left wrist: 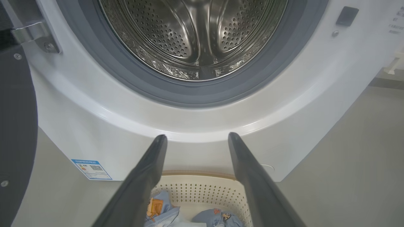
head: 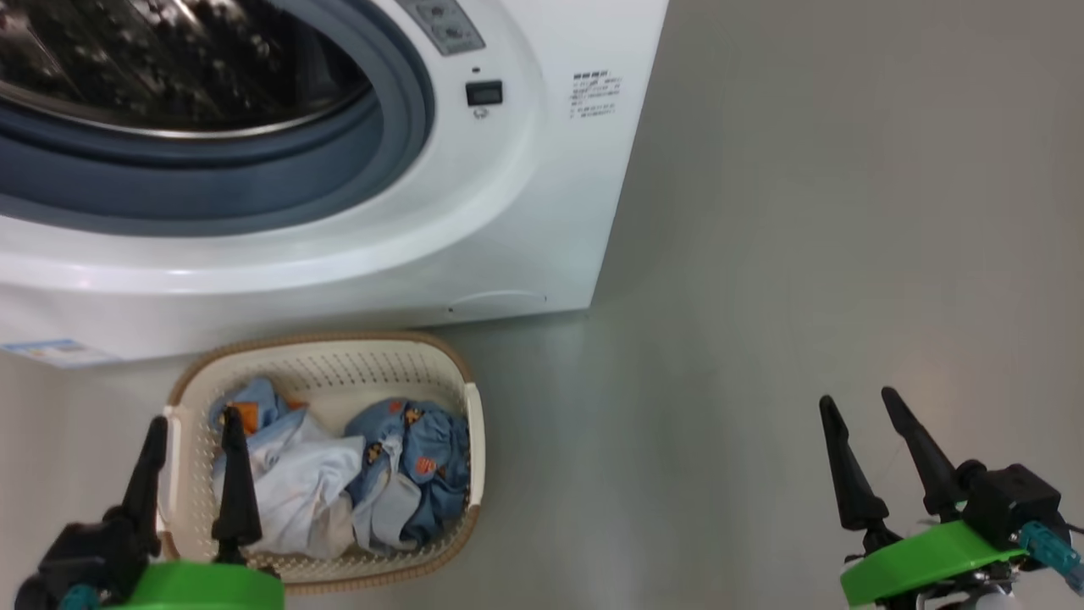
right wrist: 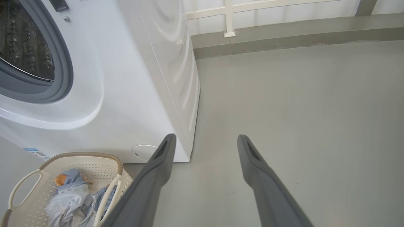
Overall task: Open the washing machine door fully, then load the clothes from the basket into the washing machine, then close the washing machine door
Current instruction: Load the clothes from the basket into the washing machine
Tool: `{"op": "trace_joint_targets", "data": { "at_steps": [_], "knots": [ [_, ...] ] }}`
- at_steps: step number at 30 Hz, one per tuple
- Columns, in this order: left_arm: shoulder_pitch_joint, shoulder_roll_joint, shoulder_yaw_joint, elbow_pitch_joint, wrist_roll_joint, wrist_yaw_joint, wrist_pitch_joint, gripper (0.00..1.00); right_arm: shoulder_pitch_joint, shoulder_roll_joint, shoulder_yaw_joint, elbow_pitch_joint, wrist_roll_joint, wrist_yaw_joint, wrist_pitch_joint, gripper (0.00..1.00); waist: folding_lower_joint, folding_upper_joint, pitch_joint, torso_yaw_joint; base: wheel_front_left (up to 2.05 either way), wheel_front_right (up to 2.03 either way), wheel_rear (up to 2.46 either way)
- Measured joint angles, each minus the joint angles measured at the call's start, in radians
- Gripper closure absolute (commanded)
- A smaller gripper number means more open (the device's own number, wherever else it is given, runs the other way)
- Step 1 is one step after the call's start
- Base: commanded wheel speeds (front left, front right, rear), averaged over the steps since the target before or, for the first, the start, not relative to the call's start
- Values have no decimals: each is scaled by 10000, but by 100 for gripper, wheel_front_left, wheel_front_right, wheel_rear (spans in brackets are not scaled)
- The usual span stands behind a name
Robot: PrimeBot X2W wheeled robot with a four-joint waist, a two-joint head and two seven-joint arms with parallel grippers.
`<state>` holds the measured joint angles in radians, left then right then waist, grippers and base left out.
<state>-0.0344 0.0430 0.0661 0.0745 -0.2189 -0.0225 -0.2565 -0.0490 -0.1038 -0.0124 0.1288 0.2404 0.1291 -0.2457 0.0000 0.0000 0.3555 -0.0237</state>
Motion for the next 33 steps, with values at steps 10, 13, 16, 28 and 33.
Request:
{"op": "trace_joint_targets", "data": {
  "at_steps": [10, 13, 16, 28, 33],
  "knots": [
    [-1733, 4, -4, 1538, 40, -405, 0, 0, -813, -117, 25, -259, -12, 0, -31, 0, 0, 0, 1640, -5, 0, 0, 0],
    [-2397, 192, 50, 2422, 96, -543, 0, 0, -1065, -115, 67, -305, -12, 0, -31, 0, 0, 0, 2139, -37, 0, 0, 0],
    [-2814, 385, 81, 2957, 128, -621, 0, 0, -1229, -113, 100, -320, -12, 0, -38, 0, 0, 0, 2453, -73, 0, 0, 0],
    [-4711, 1264, -171, 6470, 403, -796, 121, 0, -1647, -38, 251, -337, -13, 0, -40, 0, 0, 0, 3723, -506, 0, 0, 0],
    [-5178, 1555, -405, 7630, 663, -803, 389, 0, -1794, 36, 318, -403, -13, 0, -42, 0, 0, 0, 3965, -708, 0, 0, 0]
  ]
}}
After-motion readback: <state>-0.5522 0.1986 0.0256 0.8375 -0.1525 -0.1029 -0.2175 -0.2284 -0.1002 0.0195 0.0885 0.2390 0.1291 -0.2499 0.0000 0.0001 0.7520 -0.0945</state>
